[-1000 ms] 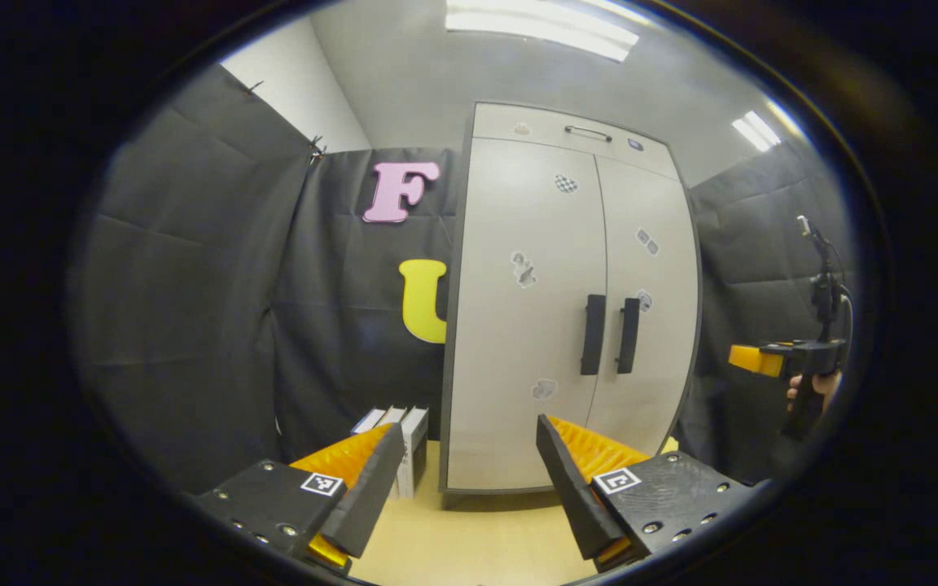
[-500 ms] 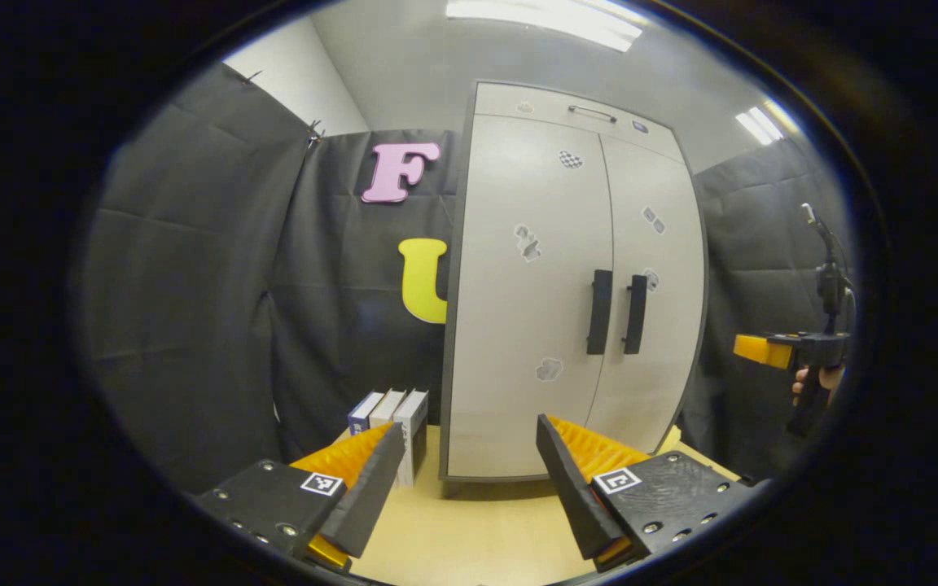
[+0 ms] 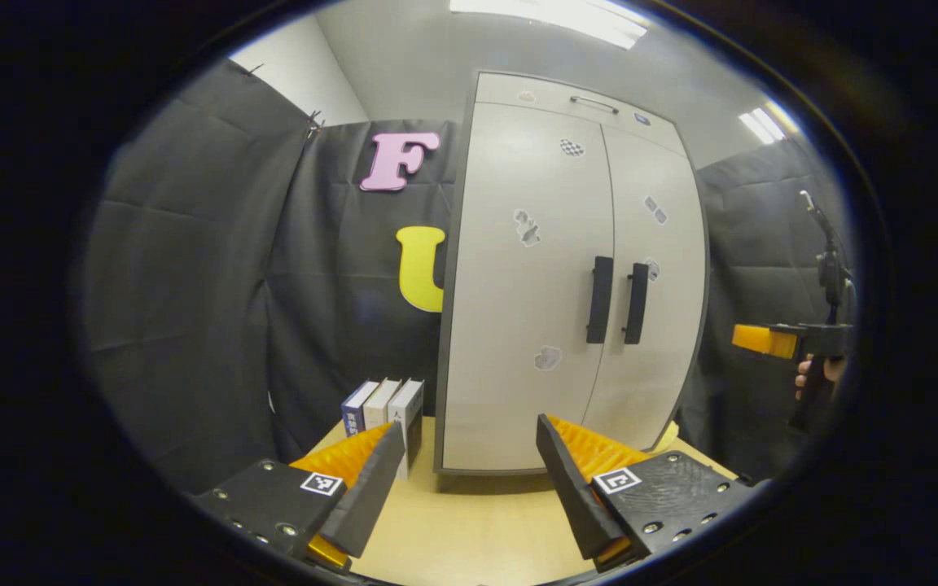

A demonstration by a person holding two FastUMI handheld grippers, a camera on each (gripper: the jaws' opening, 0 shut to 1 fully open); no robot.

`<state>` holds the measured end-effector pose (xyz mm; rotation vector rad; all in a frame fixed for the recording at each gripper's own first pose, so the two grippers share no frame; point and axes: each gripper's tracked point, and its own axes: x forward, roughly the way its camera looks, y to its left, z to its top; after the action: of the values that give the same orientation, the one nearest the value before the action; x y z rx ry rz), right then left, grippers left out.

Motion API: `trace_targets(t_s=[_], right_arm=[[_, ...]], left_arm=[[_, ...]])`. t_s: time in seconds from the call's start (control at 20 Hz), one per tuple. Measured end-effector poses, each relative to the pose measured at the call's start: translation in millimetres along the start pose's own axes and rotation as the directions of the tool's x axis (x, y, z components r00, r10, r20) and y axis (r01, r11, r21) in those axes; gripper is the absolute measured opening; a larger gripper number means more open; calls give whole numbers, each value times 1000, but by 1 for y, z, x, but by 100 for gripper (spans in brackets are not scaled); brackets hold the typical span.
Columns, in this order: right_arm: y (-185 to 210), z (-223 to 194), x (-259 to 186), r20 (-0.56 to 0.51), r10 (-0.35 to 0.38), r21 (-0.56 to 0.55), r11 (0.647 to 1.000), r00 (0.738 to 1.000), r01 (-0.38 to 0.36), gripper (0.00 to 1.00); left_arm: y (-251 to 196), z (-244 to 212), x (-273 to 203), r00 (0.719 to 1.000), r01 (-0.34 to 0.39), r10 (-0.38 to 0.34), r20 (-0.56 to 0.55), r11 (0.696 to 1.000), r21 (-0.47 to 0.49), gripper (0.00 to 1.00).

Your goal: Open the right door of the double-door shoe cabinet with the right hand, and open the left door with the left hand.

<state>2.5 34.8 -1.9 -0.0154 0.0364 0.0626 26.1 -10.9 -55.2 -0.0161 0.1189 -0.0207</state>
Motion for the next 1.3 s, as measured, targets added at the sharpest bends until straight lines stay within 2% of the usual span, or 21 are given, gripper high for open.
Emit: trace_targets(t_s=[0.1, 0.15, 0.2, 0.35, 0.6, 0.65, 0.7, 0.75, 0.8, 0.9, 0.95, 1.0, 1.05, 1.1, 1.15, 1.2, 1.25, 1.3], right_arm=[[6, 4, 4, 1, 16, 6, 1000, 1000, -16, 97], [10, 8, 6, 4, 25, 5, 1000, 1000, -25, 92], [14, 13, 10, 9, 32, -1, 999, 999, -32, 97], [28, 26, 24, 19, 64, -21, 998, 998, -64, 97], [56, 42, 55, 25, 128, 37, 991, 991, -129, 97], [60, 43, 61, 26, 134, 39, 990, 991, -135, 92], [64, 43, 68, 18, 141, 37, 989, 990, -142, 97], [71, 39, 75, 3, 154, 38, 987, 988, -154, 92], [76, 38, 81, -7, 166, 42, 985, 986, -165, 96], [86, 38, 94, -13, 183, 44, 982, 983, -182, 97], [90, 39, 101, -5, 188, 36, 982, 982, -187, 92], [92, 40, 108, -1, 183, 24, 983, 983, -183, 97], [94, 40, 115, 2, 176, 15, 984, 984, -176, 97], [95, 40, 122, 8, 168, 7, 986, 986, -168, 92], [97, 41, 129, 19, 160, 2, 987, 987, -160, 92], [98, 42, 136, 28, 152, -3, 988, 988, -152, 97], [100, 42, 141, 28, 149, -9, 989, 988, -149, 92], [103, 41, 147, 25, 148, -11, 989, 989, -148, 92]], left_arm=[[-1, -4, 0, 1000, -4, 4, -6, 1000, 1, 95], [-2, -7, 0, 1000, -6, 6, -10, 1000, 1, 95], [-1, -9, 0, 1000, -8, 8, -13, 1000, 1, 95], [3, -17, -9, 1000, -16, 16, -22, 1000, -6, 95], [16, -34, -16, 998, -40, 39, -50, 999, -9, 95], [19, -37, -17, 997, -45, 45, -57, 999, -9, 95], [21, -40, -18, 997, -51, 50, -64, 999, -9, 95], [24, -42, -18, 996, -57, 56, -71, 998, -9, 95], [27, -45, -20, 995, -60, 60, -76, 998, -10, 95], [31, -53, -21, 993, -67, 65, -94, 998, -16, 95], [33, -57, -20, 992, -71, 69, -104, 997, -19, 95], [35, -61, -22, 991, -76, 73, -114, 997, -23, 95], [38, -64, -22, 989, -83, 80, -123, 996, -26, 95], [40, -64, -23, 988, -90, 86, -127, 996, -28, 95], [43, -65, -26, 988, -94, 89, -128, 995, -30, 95], [44, -64, -27, 988, -96, 91, -127, 995, -30, 95], [46, -63, -28, 988, -99, 95, -126, 995, -27, 95], [49, -64, -30, 987, -104, 101, -125, 994, -22, 95]])
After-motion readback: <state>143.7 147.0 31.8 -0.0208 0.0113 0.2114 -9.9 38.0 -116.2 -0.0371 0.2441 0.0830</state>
